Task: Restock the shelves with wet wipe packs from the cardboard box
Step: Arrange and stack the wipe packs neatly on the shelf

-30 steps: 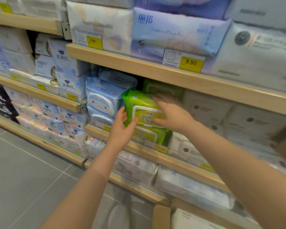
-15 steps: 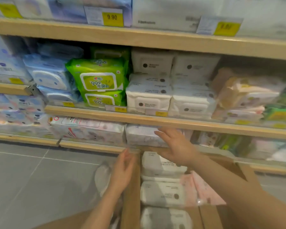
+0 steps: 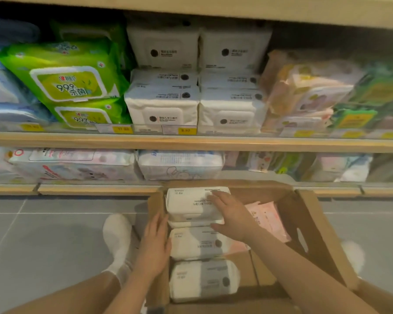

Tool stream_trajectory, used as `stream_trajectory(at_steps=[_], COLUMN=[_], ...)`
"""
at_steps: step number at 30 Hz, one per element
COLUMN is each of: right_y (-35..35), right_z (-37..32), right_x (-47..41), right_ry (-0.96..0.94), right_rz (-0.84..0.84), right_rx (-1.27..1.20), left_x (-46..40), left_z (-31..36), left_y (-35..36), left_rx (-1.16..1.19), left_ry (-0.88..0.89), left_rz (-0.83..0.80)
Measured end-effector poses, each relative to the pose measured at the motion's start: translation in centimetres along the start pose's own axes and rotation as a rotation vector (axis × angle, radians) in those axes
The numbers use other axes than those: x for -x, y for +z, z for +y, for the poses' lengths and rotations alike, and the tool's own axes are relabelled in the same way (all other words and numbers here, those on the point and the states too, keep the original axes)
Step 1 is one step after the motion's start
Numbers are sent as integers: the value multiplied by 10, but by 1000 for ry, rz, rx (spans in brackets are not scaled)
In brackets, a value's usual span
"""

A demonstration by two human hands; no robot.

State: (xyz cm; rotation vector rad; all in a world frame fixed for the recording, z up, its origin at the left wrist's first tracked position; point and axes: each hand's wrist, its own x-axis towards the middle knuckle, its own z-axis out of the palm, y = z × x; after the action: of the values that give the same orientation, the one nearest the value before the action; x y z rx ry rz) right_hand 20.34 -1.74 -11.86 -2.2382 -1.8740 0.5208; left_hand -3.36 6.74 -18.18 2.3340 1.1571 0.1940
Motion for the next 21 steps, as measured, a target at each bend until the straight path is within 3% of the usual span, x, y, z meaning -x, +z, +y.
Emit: stream_trajectory(at_steps=[6,10,17,21], right_y=[19,29,42,30], right_z=[-1,-1,-5,-6], right_x=[-38,-37,-51,-54], right_ry=[42,58,101,143], right_rz=[-69,30,12,-92], right_rx=[37,136,345,268], left_x=[0,0,2,-1], left_z=[1,1,3,3], left_y=[5,6,6,5], left_rx=[94,145,174,68], left_ry=[0,5,13,11], left_rz=[15,19,22,32])
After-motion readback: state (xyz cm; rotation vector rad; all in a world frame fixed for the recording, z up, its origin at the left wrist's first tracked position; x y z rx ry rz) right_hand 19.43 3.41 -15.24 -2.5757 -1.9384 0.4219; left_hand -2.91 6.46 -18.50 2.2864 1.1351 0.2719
